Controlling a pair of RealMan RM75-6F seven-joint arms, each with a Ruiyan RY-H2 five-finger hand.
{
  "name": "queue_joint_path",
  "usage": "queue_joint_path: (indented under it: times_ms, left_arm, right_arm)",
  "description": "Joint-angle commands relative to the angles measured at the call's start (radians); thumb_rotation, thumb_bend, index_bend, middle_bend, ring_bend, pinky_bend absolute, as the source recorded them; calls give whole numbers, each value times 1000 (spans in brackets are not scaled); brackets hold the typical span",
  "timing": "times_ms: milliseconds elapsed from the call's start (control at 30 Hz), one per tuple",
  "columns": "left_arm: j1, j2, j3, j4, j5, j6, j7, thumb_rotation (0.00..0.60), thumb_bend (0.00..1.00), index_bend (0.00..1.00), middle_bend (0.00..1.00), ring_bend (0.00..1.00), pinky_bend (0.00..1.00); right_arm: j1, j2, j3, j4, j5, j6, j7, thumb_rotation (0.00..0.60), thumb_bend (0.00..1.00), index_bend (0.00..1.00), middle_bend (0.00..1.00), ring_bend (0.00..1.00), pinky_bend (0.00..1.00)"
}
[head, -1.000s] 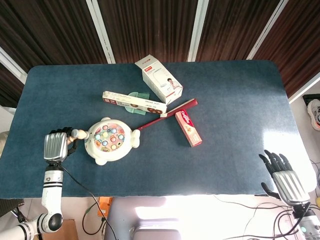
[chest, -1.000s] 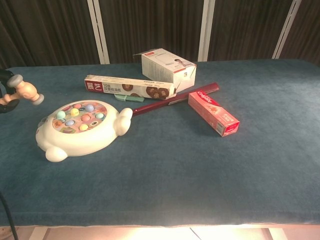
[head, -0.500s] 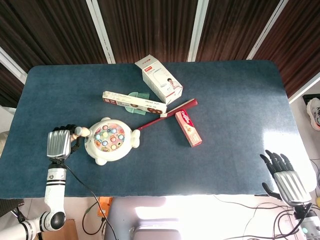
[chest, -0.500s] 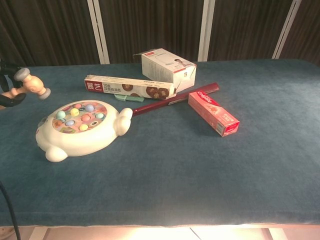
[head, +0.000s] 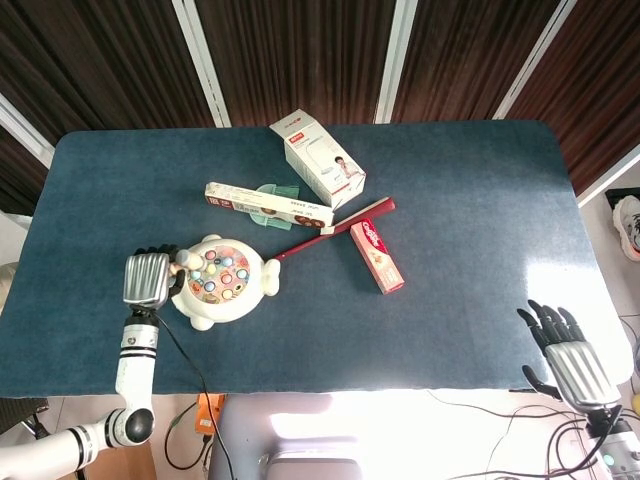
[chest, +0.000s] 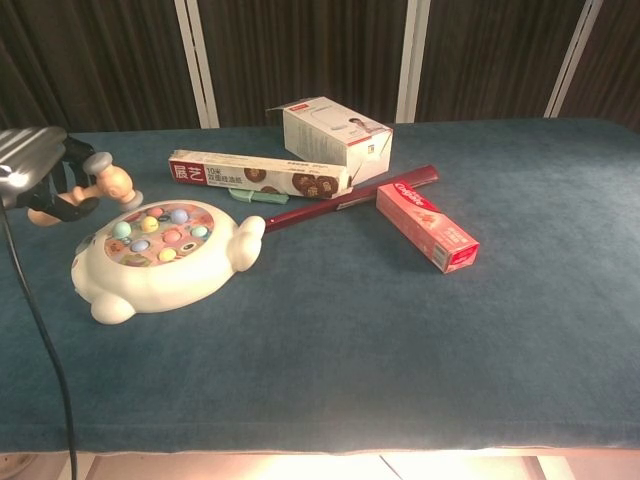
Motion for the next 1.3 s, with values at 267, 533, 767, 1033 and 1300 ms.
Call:
queue_joint_path:
  times_ms: [267, 533, 767, 1033, 1300]
  left_arm:
    - [-13, -19, 15, 39, -36, -12, 34, 600, 680, 752, 669, 503, 494]
    - [-25, -27, 33, 59, -40, -25, 58, 600, 681, 754, 670, 503, 493]
    - [-34, -31, 43, 68, -42, -32, 75, 600, 685, 760, 675, 507, 494]
    - [-47, -1, 10, 7, -45, -8, 77, 600, 686, 760, 675, 506, 493]
    - [-86, 8, -16, -54, -108, -22, 156, 600, 686, 760, 675, 506, 493]
  right_arm:
    - [0, 2, -1, 0, -1, -2, 0, 600, 289, 0, 0, 0, 0]
    - [1, 0, 0, -1, 1, -5, -6, 600, 289, 0, 0, 0, 0]
    - [1, -1, 1, -1, 2, -5, -5, 600, 289, 0, 0, 0, 0]
    - [-1, 3, 0, -1, 0, -1, 2, 600, 289, 0, 0, 0, 0]
    - [-2, 6, 0, -1, -3, 2, 7, 600, 289, 0, 0, 0, 0]
